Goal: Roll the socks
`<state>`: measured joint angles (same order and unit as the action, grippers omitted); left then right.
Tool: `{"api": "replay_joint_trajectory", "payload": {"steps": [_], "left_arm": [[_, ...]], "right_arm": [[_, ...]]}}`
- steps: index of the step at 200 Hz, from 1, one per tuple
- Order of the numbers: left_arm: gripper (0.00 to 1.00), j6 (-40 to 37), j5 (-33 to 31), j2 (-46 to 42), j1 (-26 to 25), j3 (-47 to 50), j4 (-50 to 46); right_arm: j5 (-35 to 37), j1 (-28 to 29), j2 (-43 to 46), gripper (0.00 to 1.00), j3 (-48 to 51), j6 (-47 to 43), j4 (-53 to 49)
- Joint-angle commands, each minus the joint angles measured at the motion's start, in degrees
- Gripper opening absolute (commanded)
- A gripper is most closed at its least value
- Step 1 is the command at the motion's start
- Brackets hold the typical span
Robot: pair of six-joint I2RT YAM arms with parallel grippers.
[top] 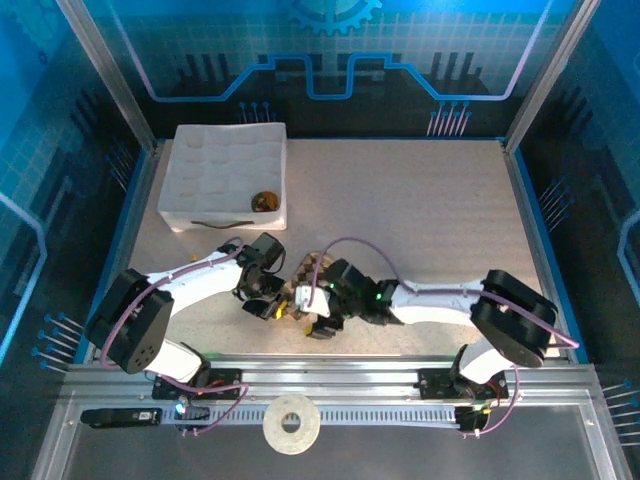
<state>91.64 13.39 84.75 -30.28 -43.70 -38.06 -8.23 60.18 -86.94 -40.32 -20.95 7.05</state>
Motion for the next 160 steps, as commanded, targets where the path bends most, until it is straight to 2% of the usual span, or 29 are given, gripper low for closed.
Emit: {"api": "replay_joint_trajectory", "payload": {"steps": [1, 33, 53, 69, 91, 108, 119, 127, 135, 143, 153, 160], "left_arm": [[0.0, 2.19, 1.31, 2.62, -0.48, -1.56, -6.85], [0.0, 1.18, 1.99, 5.87, -0.48, -3.6, -7.42], [0.0, 0.71, 1.93, 6.7, -0.38, -4.34, -7.55], [0.0, 0.36, 2.04, 7.09, -0.24, -4.86, -7.64], [0.0, 0.08, 2.32, 6.94, -0.22, -4.92, -7.52], [0.0, 0.16, 2.44, 5.7, -0.17, -4.69, -7.52], [0.0, 0.4, 2.25, 4.08, 0.02, -4.32, -7.36], [0.06, 0.58, 1.85, 2.48, 0.22, -4.04, -7.0], [0.18, 0.8, 1.4, 0.52, 0.61, -3.57, -6.32], [0.36, 1.03, 0.88, -2.06, 1.11, -2.74, -4.59], [0.65, 1.29, 0.61, -5.58, 1.86, -0.66, -0.43], [0.78, 1.35, 0.52, -8.13, 2.38, 0.88, 2.57]], "right_arm": [[17.76, 4.85, -0.09, 0.68, 0.86, -7.92, 4.41], [24.89, 10.31, -5.4, 0.67, -1.34, -11.65, 5.9], [25.83, 11.09, -8.52, 0.64, -3.24, -13.24, 5.75], [27.99, 11.04, -11.49, 0.58, -4.72, -13.51, 5.32], [31.33, 10.27, -15.41, 0.37, -5.82, -13.1, 5.12], [28.85, 9.0, -16.12, 0.15, -6.49, -11.51, 3.03], [27.14, 8.33, -16.04, 0.05, -6.75, -10.25, 1.96], [24.84, 7.66, -15.75, 0.0, -6.91, -9.08, 0.52], [21.03, 6.55, -15.44, 0.0, -7.33, -7.17, -1.45], [16.65, 5.28, -15.07, 0.0, -7.47, -5.11, -3.06], [10.64, 3.18, -14.96, 0.0, -7.69, -1.83, -4.81], [6.2, 1.62, -15.29, 0.0, -8.07, 0.32, -6.21]]}}
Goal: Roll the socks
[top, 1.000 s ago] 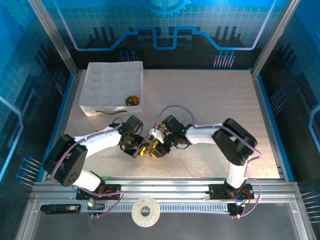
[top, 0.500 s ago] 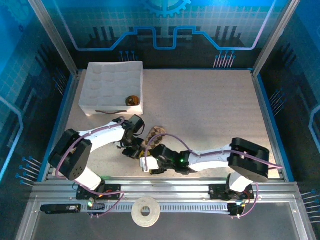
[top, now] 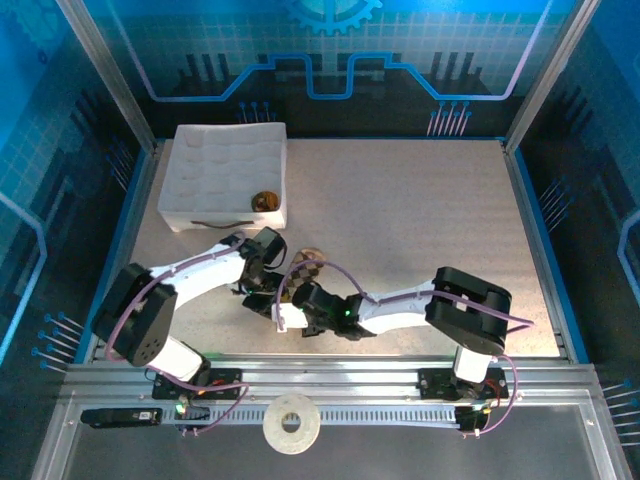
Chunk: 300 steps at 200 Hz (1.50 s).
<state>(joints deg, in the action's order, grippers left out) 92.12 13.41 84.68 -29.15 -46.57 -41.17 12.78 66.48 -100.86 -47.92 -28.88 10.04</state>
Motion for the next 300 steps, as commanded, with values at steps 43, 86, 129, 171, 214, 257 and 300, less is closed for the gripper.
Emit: {"api": "replay_joint_trajectory", "payload": {"steps": [43, 86, 129, 171, 214, 257, 300], "left_arm": [[0.81, -5.56, -1.25, -16.72, 2.08, 7.5, 11.57], [0.65, -5.81, 0.07, -17.16, 0.37, 12.35, 18.47], [0.56, -4.95, -1.55, -15.12, -1.0, 13.11, 16.58], [0.56, -3.32, -6.79, -21.8, -1.4, 12.44, 7.04], [0.58, 2.76, -2.12, -24.63, -2.58, 15.08, 6.49], [0.66, 10.95, -1.38, -21.8, -5.16, 18.08, 17.58], [0.65, 13.75, -3.07, -17.39, -5.91, 19.62, 23.54]], "right_arm": [[-38.72, -13.12, -5.33, 0.0, -3.01, 17.48, -13.58], [-52.19, -19.85, -14.43, 0.0, -9.96, 22.56, -21.32], [-53.47, -22.86, -18.7, 0.0, -14.31, 23.44, -27.72], [-49.75, -22.79, -18.98, 0.0, -16.23, 23.96, -29.95], [-44.59, -20.92, -19.2, 0.0, -17.2, 24.0, -31.03], [-42.29, -20.35, -20.07, 0.0, -18.07, 24.27, -32.0], [-42.31, -20.12, -20.34, 0.0, -18.44, 24.66, -32.05]]}}
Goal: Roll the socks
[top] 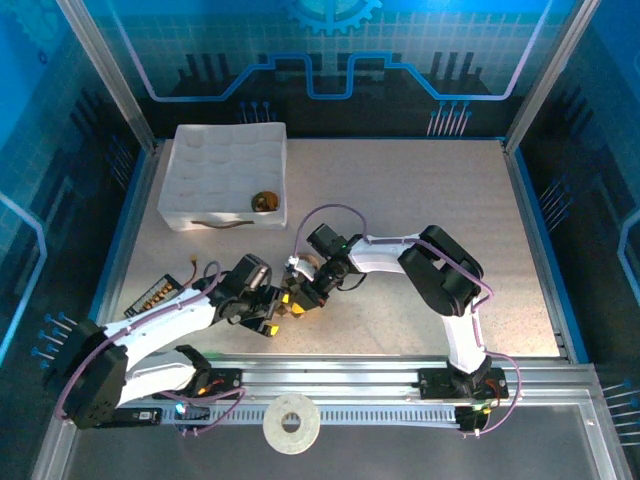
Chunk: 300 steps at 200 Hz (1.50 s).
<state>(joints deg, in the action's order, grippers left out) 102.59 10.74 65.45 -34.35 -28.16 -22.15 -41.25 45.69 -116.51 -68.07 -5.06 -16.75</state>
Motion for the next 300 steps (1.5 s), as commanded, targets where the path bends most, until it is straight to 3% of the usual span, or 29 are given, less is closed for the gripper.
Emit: {"api": "replay_joint_trajectory", "payload": {"steps": [1, 30, 46, 62, 76, 91, 118, 137, 165, 203, 238, 254, 274, 288, 300], "left_arm": [[0.65, 3.26, -0.43, 1.99, -0.71, 1.16, 4.6], [0.61, 3.16, -0.51, 4.94, -0.98, 1.09, 5.96], [0.54, 3.24, -0.07, 6.62, -1.18, 1.23, 5.54], [0.39, 3.24, 0.58, 8.15, -1.29, 1.35, 3.31], [0.19, 4.93, 1.29, 8.97, -1.37, 1.11, -0.7], [0.0, 5.43, 1.46, 9.08, -1.42, 0.63, -5.34], [0.0, 6.43, 1.69, 8.97, -1.3, -0.18, -10.02], [0.0, 6.42, 1.75, 9.71, -0.96, -1.74, -11.55], [0.0, 4.3, 2.97, 13.17, 0.4, -5.07, -15.08], [0.0, -1.68, 5.42, 18.99, 2.63, -9.07, -17.09], [0.0, -4.41, 6.07, 22.36, 3.8, -11.93, -18.13], [0.0, -5.09, 6.35, 22.96, 4.03, -12.63, -17.94], [0.0, -5.82, 6.34, 22.37, 4.26, -13.18, -17.78], [0.15, -6.43, 5.17, 20.01, 4.64, -13.84, -18.54], [0.36, -6.74, 3.36, 16.28, 5.12, -14.07, -18.88]], "right_arm": [[11.72, 0.69, -4.69, 0.0, 1.72, 0.84, -5.24], [11.85, 0.83, -4.69, 0.0, 1.72, 1.16, -4.89], [11.83, 0.83, -4.61, 0.0, 1.76, 1.37, -4.57], [11.81, 0.89, -4.07, 0.0, 2.1, 1.25, -3.8], [12.07, 1.18, -2.49, 0.0, 3.24, 0.56, -2.01], [12.63, 1.62, 1.64, 0.19, 6.34, -0.86, 2.52], [21.14, 5.06, 15.77, 0.44, 17.08, -7.7, 17.12], [32.37, 9.52, 24.49, 0.62, 25.58, -14.54, 26.73], [44.0, 15.43, 28.14, 0.67, 28.18, -21.3, 28.81], [56.25, 22.17, 23.41, 0.65, 26.33, -28.22, 31.1], [58.84, 23.35, 18.23, 0.54, 23.39, -30.28, 30.36], [59.51, 23.3, 16.08, 0.41, 22.36, -30.19, 29.86], [59.35, 22.73, 14.24, 0.15, 20.97, -29.03, 27.89], [56.25, 21.67, 14.18, 0.0, 20.17, -26.99, 25.21], [52.51, 20.39, 14.05, 0.0, 19.43, -24.74, 22.23]]}}
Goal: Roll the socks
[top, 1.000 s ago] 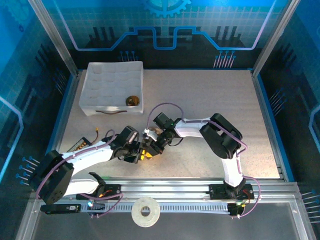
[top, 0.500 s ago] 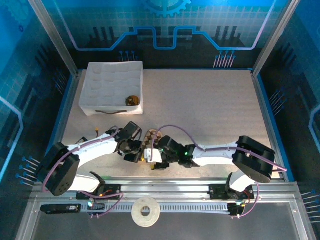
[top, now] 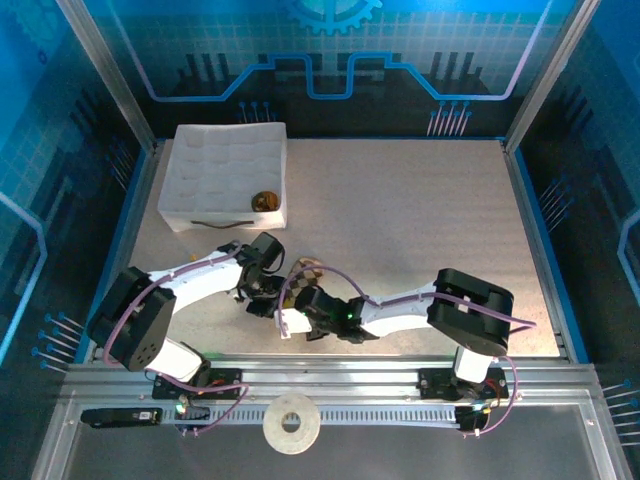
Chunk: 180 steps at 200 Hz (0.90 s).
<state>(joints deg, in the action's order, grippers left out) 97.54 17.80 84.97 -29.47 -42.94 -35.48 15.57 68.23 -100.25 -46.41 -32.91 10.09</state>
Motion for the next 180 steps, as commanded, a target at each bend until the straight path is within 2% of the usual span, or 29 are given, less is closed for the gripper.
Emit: {"api": "replay_joint_trajectory", "payload": {"steps": [1, 14, 28, 36, 64, 101, 136, 165, 180], "left_arm": [[0.39, -1.71, -3.85, -3.59, 0.32, 0.73, -5.6], [0.6, -1.5, -5.41, -8.36, 1.46, 1.35, -5.8], [0.72, -1.29, -6.73, -13.53, 2.83, 2.47, -6.01], [0.75, -1.38, -7.4, -16.27, 3.61, 3.12, -6.1], [0.73, -2.31, -8.48, -23.03, 4.51, 5.84, -4.08], [0.64, -2.63, -6.73, -24.34, 1.76, 9.46, 3.38], [0.61, -2.64, -7.54, -19.97, -0.4, 10.12, 8.03], [0.6, -5.58, -9.06, -12.7, -0.73, 9.78, 11.66], [0.53, -7.44, -9.76, -8.49, -0.83, 9.31, 11.79]], "right_arm": [[-4.63, -2.27, -2.22, 0.0, -2.21, 3.33, -4.85], [-9.44, -3.87, -2.74, 0.0, -3.05, 5.68, -7.98], [-15.7, -5.58, -3.58, 0.0, -3.67, 8.0, -11.01], [-18.64, -6.82, -4.34, 0.0, -3.63, 9.57, -12.62], [-28.23, -10.98, -7.23, 0.0, -6.6, 14.16, -16.48], [-40.18, -16.02, -12.96, 0.0, -11.12, 18.83, -22.59], [-48.91, -19.75, -17.37, 0.0, -13.43, 22.33, -25.49], [-51.0, -21.02, -18.31, 0.0, -13.7, 24.52, -25.39], [-51.28, -21.38, -18.27, 0.0, -13.79, 25.14, -25.08]]}}
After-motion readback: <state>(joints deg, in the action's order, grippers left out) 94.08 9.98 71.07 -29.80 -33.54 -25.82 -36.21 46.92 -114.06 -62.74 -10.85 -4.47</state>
